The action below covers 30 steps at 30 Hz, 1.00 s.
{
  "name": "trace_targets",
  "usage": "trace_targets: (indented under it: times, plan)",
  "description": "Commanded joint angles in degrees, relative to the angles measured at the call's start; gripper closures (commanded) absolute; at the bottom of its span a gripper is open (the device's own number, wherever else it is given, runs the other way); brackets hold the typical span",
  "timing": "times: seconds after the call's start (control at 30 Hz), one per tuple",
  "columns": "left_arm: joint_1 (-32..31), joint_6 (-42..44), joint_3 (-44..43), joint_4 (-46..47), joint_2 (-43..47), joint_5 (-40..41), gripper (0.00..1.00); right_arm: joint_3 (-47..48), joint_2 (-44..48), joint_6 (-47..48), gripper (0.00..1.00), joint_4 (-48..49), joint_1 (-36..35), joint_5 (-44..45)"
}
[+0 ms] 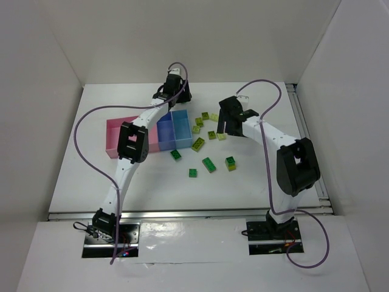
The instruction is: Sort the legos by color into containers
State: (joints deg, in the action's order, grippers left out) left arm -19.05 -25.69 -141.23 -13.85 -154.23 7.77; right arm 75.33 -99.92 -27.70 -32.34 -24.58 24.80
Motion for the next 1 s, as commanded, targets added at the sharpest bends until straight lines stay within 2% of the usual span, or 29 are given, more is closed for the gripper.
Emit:
trace_targets:
  times: [0.0, 0.2, 0.33, 0.47, 0.53, 0.8, 0.97]
  plan:
    - [0.3, 0.2, -3.0, 1.5, -1.1, 0.6, 0.26, 1.1, -2.1, -0.9, 0.00, 0.9, 0.1, 1.1]
    - [0.3, 1.9, -2.1, -1.3, -1.1, 1.1, 0.28, 3.2, -4.5, -0.9, 0.00, 0.3, 0.7, 1.7]
    - [0.3, 1.9, -1.5, -1.3, 0.0, 0.6, 0.25, 3.9, -5.0, 0.1, 0.00, 1.7, 0.7, -0.2]
    - [0.3, 2.5, -1.5, -1.3, 0.0, -0.5, 0.37, 5.9, -5.5, 0.1, 0.00, 1.1, 0.7, -0.2]
    - [0.3, 2.5, -1.5, -1.3, 0.0, -1.0, 0.40, 5.9, -4.9, 0.1, 0.00, 1.1, 0.7, 0.3]
    - [1.4, 3.1, -2.7, -4.0, -1.1, -1.5, 0.42, 6.4, -3.9, 0.1, 0.00, 1.8, 0.7, 0.3]
    - [1.4, 3.6, -2.7, -4.0, -1.1, -1.5, 0.52, 6.4, -3.9, 0.1, 0.00, 1.8, 1.2, 0.9]
